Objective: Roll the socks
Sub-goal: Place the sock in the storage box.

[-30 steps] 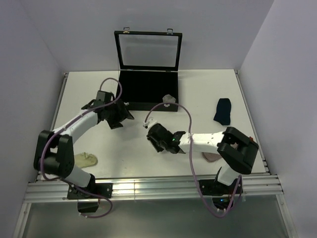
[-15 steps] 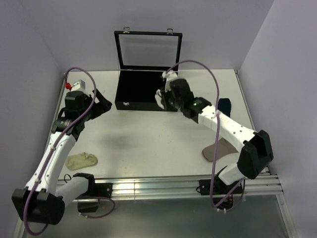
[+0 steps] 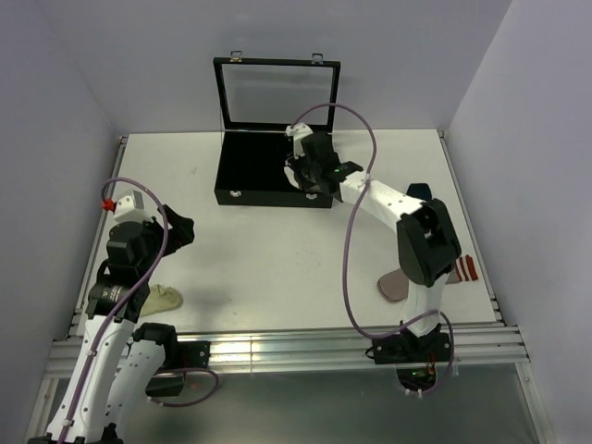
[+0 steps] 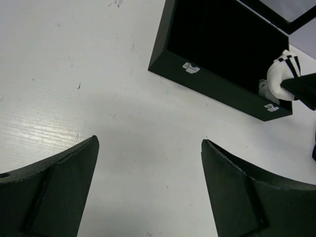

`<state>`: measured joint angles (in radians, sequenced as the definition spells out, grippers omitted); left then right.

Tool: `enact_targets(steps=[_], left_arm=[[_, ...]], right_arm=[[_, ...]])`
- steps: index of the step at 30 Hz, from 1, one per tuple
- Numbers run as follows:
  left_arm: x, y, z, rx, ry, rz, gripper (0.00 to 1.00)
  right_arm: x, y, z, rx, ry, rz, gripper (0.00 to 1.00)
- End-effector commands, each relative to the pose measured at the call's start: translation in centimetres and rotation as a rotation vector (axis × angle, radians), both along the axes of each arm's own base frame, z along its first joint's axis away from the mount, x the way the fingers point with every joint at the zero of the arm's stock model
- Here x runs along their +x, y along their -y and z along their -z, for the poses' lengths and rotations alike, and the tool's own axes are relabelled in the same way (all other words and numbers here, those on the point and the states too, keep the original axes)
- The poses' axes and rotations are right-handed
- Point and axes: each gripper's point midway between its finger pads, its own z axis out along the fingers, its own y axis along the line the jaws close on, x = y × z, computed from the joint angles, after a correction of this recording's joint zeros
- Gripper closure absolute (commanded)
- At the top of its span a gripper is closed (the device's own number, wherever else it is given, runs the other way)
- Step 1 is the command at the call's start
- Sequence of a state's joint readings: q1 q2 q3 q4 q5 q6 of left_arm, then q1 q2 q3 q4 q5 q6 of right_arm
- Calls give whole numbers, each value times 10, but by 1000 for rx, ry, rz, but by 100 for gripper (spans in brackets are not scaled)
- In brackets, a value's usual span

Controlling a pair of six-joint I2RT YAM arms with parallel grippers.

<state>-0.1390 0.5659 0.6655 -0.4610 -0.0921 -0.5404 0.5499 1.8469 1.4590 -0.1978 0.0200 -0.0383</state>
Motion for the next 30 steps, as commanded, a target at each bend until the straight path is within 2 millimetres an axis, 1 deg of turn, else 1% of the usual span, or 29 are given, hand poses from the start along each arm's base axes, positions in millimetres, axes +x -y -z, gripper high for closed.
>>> enact_targets(steps=[1, 2, 3, 4, 5, 6, 7, 8, 9, 13, 15, 18, 22, 27, 29, 30], left_arm=[[5, -8, -4, 46, 25, -27, 11], [6, -9, -2, 54, 22, -31, 11], [7, -10, -1, 62, 18, -31, 11], [9, -10, 2, 63, 7, -30, 11], [10, -8, 2, 57, 5, -27, 11], [10, -8, 4, 55, 4, -24, 11], [11, -7, 5, 52, -1, -23, 11], [11, -8, 5, 52, -2, -26, 12], [11, -8, 6, 53, -8, -31, 12], [11, -10, 8, 55, -16, -43, 12], [12, -10, 8, 56, -19, -43, 12], [12, -11, 11, 59, -26, -47, 12], [13, -11, 12, 59, -32, -50, 12], [13, -11, 15, 61, -38, -48, 12], [13, -11, 16, 62, -44, -48, 12], [13, -11, 17, 63, -47, -49, 12]], right_arm=[[28, -18, -19, -19, 117, -71, 100], [27, -24, -12, -17, 99, -104, 100], [31, -26, 5, -43, 74, -121, 100], [33, -29, 6, -47, 66, -132, 100], [32, -33, 10, -49, 55, -154, 100], [33, -34, 16, -55, 43, -164, 100], [33, -36, 25, -63, 20, -177, 100], [32, -37, 29, -71, 11, -191, 100], [31, -37, 37, -80, -11, -195, 100], [25, -34, 58, -110, -66, -205, 100], [22, -34, 64, -118, -86, -218, 100], [18, -30, 83, -143, -138, -213, 100], [12, -25, 100, -174, -201, -203, 100], [15, -21, 114, -162, -252, -173, 100], [13, -17, 122, -185, -295, -161, 100], [13, -20, 126, -182, -311, -169, 100]])
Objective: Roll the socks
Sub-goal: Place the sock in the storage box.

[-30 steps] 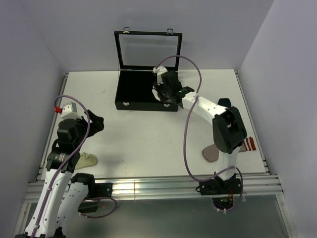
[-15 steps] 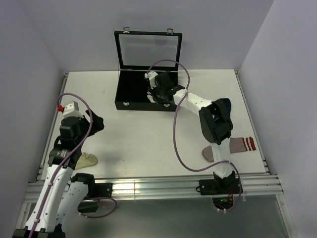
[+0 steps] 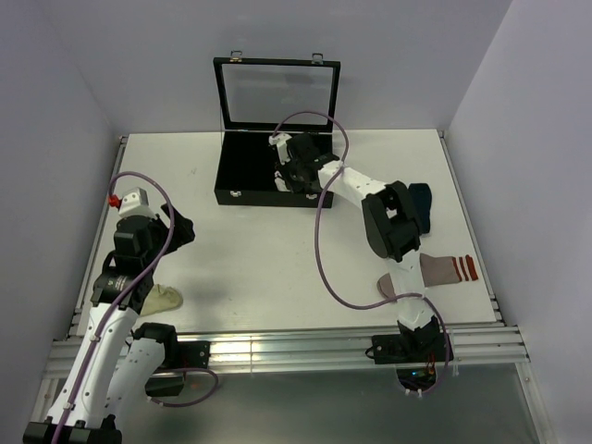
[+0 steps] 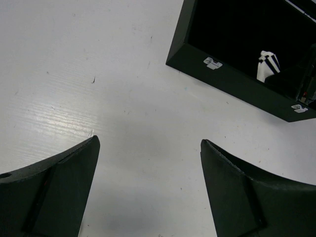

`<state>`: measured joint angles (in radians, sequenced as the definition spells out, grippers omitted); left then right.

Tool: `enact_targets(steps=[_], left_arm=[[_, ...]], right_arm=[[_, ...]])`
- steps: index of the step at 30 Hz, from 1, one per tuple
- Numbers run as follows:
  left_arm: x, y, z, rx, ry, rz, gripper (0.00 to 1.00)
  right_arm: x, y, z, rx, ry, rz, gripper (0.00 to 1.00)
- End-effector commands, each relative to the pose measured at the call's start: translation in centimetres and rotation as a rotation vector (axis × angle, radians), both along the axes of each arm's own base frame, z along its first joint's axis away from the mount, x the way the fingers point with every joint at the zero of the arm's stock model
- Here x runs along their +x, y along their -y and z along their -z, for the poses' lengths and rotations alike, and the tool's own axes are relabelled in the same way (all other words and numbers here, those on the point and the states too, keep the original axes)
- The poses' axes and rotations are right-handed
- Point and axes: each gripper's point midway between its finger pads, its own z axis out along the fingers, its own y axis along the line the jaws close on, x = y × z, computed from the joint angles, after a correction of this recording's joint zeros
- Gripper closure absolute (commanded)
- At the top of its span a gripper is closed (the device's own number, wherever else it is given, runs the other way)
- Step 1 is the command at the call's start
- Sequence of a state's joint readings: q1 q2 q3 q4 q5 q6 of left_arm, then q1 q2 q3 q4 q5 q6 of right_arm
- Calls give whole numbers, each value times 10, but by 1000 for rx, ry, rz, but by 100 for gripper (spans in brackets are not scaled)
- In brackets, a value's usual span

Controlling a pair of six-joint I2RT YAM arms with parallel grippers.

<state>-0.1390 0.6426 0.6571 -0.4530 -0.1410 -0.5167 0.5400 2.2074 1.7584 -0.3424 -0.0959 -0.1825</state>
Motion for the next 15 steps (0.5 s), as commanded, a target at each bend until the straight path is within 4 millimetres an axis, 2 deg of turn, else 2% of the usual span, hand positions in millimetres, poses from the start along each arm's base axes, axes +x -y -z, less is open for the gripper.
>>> enact_targets(steps=[1, 7, 11, 15], left_arm=[[5, -4, -6, 13, 30, -17, 12], [5, -4, -5, 14, 30, -20, 12], [4, -5, -4, 17, 24, -24, 12], [5, -4, -4, 17, 24, -19, 12]], right_arm=[[-21, 13, 38, -68, -169, 17, 100], [-27, 19, 45, -101, -228, 49, 100], [-39, 24, 59, -138, -305, 60, 100], [-49, 30, 63, -153, -338, 75, 100]])
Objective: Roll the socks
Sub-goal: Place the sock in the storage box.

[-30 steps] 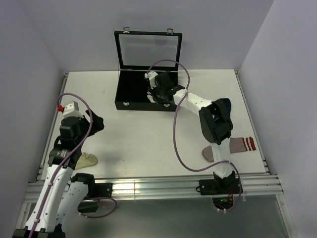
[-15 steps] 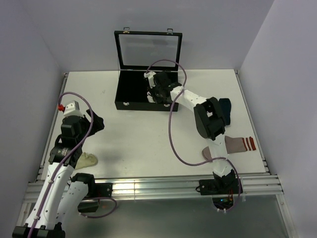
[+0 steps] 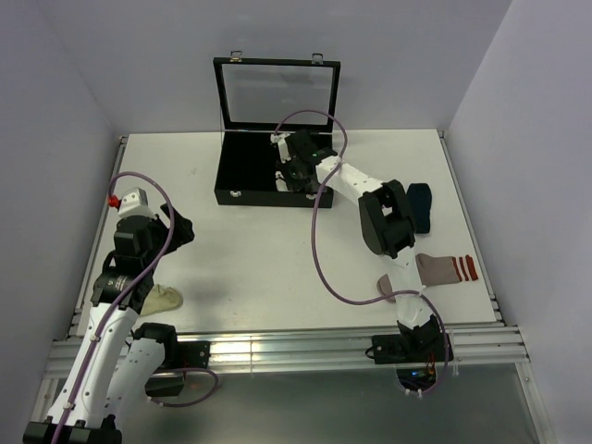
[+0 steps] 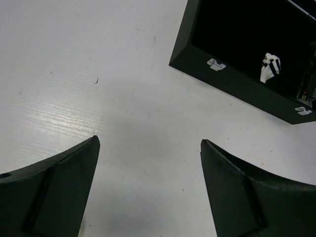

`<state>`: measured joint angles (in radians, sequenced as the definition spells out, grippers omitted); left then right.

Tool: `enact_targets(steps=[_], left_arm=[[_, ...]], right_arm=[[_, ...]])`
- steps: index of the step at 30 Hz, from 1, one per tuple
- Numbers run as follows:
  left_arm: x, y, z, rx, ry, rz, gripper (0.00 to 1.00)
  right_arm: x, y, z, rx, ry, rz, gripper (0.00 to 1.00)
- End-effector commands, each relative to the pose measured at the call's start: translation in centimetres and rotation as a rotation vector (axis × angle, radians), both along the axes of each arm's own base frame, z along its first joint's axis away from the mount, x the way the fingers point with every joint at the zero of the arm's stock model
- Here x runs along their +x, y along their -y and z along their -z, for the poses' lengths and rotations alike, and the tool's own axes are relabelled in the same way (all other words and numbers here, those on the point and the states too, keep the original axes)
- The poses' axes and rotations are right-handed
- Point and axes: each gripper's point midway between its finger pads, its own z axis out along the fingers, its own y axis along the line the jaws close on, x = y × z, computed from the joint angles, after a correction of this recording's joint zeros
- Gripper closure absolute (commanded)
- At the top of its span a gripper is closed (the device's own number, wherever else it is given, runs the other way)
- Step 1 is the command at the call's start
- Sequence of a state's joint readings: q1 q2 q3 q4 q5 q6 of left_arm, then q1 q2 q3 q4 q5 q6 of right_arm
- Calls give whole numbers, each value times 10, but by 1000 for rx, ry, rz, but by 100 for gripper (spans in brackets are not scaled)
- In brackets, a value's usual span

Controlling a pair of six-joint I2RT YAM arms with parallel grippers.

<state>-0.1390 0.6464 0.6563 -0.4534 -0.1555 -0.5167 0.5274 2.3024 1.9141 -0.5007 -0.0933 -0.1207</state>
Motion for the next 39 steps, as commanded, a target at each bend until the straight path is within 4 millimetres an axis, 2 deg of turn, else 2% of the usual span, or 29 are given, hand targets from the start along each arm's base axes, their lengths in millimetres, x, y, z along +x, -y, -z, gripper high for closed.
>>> enact_targets(steps=[1, 7, 11, 16, 23, 28, 35, 39], left_arm=[[5, -1, -4, 9, 23, -5, 12], [5, -2, -4, 10, 22, -8, 12], [5, -1, -3, 9, 21, -2, 12], [5, 0, -3, 8, 20, 1, 12], [5, -1, -3, 11, 19, -4, 12], [6, -2, -1, 14, 13, -5, 12], [6, -3, 0, 18, 6, -14, 12], [6, -4, 0, 20, 6, -18, 12]], right_arm=[[-54, 26, 51, -133, -244, 6, 100], [-66, 32, 55, -179, -281, -19, 100], [-66, 27, 36, -142, -222, -73, 100], [-60, 22, 18, -181, -161, -176, 100], [-62, 26, 14, -238, -117, -264, 100], [-65, 20, 3, -224, -95, -317, 100], [-60, 27, -12, -251, -77, -242, 100], [-48, 26, -37, -224, -5, -165, 100]])
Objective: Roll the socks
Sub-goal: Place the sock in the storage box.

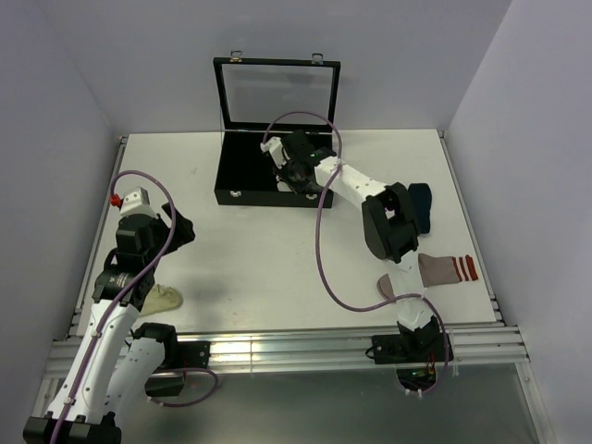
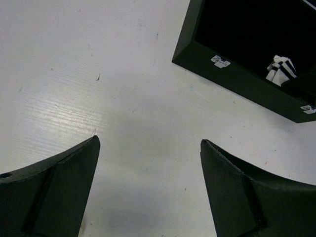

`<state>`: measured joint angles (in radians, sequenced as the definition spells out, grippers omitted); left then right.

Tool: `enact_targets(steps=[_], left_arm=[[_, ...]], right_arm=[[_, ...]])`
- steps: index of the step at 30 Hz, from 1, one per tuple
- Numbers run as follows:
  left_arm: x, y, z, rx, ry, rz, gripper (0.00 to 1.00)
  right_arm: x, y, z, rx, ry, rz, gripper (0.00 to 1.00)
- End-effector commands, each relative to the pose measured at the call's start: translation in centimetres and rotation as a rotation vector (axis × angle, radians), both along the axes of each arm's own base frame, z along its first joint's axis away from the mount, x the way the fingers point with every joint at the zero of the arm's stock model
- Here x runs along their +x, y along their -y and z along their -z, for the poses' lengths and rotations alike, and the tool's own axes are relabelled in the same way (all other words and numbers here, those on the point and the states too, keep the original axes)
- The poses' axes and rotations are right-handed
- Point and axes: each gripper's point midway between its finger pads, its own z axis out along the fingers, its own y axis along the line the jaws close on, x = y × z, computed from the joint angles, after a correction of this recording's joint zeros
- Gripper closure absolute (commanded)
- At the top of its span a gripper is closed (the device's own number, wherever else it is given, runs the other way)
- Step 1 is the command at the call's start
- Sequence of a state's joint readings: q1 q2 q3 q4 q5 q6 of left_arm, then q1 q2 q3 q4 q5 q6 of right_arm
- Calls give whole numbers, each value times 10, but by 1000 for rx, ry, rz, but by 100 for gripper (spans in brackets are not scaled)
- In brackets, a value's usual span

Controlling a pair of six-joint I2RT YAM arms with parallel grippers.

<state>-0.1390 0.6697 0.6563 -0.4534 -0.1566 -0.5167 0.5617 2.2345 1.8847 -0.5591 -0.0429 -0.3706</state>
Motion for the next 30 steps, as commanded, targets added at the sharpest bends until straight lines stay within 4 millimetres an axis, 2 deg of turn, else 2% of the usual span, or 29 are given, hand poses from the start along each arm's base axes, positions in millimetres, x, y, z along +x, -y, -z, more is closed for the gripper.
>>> enact_targets(steps=[1, 3, 8, 13, 20, 24, 30], left_arm=[[4, -4, -4, 17, 26, -17, 12], [4, -4, -5, 17, 27, -15, 12], [4, -4, -4, 17, 26, -15, 12], [4, -3, -3, 19, 21, -12, 12], [4, -1, -2, 16, 18, -8, 12], [4, -2, -3, 17, 21, -9, 12], [4, -1, -3, 17, 20, -10, 12]], right_arm=[[-33, 17, -21, -54, -82, 57, 100], [-31, 20, -24, -79, -89, 72, 100], [-36, 28, -17, -131, -135, 83, 100], [-37, 25, -13, -133, -153, 75, 100], [-25, 3, -3, -100, -151, 58, 100], [-20, -4, 16, -94, -160, 73, 100], [-15, -25, 20, 14, -152, 69, 100]])
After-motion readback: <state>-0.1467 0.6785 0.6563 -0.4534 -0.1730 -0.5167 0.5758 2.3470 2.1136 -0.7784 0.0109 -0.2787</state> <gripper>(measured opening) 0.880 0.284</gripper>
